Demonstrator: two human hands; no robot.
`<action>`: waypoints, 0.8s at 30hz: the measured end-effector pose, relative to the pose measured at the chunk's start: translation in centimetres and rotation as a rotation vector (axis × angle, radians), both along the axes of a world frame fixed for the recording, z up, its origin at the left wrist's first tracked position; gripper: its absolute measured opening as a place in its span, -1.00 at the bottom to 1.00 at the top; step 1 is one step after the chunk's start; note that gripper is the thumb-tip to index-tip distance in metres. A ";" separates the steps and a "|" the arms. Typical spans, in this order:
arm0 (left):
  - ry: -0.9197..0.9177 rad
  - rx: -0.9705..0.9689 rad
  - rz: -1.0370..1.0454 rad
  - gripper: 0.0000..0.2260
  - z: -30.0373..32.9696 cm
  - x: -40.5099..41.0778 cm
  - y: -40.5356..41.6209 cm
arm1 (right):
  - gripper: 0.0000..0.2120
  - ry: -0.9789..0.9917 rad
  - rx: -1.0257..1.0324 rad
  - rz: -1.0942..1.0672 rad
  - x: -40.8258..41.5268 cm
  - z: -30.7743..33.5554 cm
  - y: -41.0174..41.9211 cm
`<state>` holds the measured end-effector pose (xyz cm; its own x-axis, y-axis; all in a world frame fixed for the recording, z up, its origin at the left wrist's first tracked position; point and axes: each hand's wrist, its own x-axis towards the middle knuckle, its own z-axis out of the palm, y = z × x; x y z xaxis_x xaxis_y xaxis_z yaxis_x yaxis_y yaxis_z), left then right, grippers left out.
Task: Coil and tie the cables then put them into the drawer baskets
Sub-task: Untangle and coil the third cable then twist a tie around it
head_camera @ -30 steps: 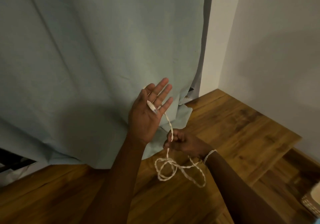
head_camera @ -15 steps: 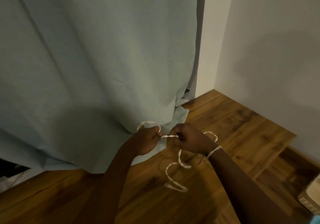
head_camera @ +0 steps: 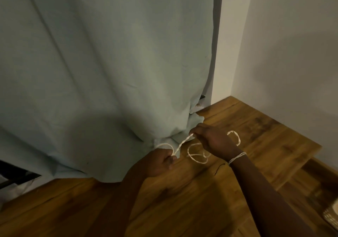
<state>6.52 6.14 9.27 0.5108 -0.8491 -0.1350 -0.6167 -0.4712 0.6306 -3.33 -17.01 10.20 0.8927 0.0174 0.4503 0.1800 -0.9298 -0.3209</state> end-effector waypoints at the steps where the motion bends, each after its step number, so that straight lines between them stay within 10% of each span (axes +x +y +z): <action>1: 0.243 -0.120 -0.003 -0.70 0.2 -0.8 0.2 | -0.82 -0.034 0.046 -0.002 0.0 0.2 -0.1; 7: 1.441 -0.810 -0.412 -0.62 4.0 -2.2 0.2 | -0.85 -0.069 0.139 -0.002 0.2 0.1 0.8; 13: 1.566 -1.372 -0.327 -0.62 8.5 -0.1 -1.0 | -0.67 0.005 0.246 0.063 0.7 -3.5 2.4; 18: 0.907 -1.241 0.225 -0.56 7.8 2.5 -1.5 | -0.79 0.013 0.705 0.035 0.0 -3.1 3.6; 24: -0.453 -0.511 0.113 -0.50 3.3 2.6 -1.7 | -0.87 0.159 1.002 0.147 -0.8 -1.3 3.6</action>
